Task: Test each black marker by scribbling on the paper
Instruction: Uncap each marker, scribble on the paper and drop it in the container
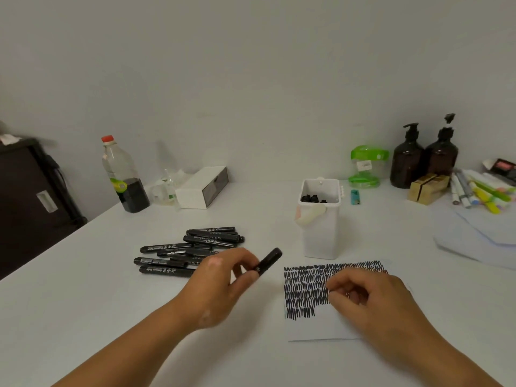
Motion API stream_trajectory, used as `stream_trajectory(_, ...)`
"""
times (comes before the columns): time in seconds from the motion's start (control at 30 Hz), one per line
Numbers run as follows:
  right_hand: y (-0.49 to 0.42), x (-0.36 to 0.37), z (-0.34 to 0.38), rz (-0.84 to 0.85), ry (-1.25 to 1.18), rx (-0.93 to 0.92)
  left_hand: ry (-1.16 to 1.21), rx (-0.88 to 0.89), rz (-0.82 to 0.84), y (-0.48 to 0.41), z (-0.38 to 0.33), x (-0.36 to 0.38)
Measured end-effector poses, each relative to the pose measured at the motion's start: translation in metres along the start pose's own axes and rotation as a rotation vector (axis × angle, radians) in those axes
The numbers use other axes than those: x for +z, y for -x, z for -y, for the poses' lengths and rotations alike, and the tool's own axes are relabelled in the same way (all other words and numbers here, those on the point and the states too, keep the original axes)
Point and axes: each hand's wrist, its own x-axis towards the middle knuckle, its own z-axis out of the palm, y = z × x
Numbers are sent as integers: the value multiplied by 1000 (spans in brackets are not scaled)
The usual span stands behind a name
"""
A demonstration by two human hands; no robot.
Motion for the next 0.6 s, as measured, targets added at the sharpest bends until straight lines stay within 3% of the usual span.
stream_trajectory(0.33,-2,-2,2,150,-36,-16,914,-121,214,-29,-47,34)
stream_trajectory(0.6,-5,-3,0,40,-70,11,1326,-223,224,-31,-26,59)
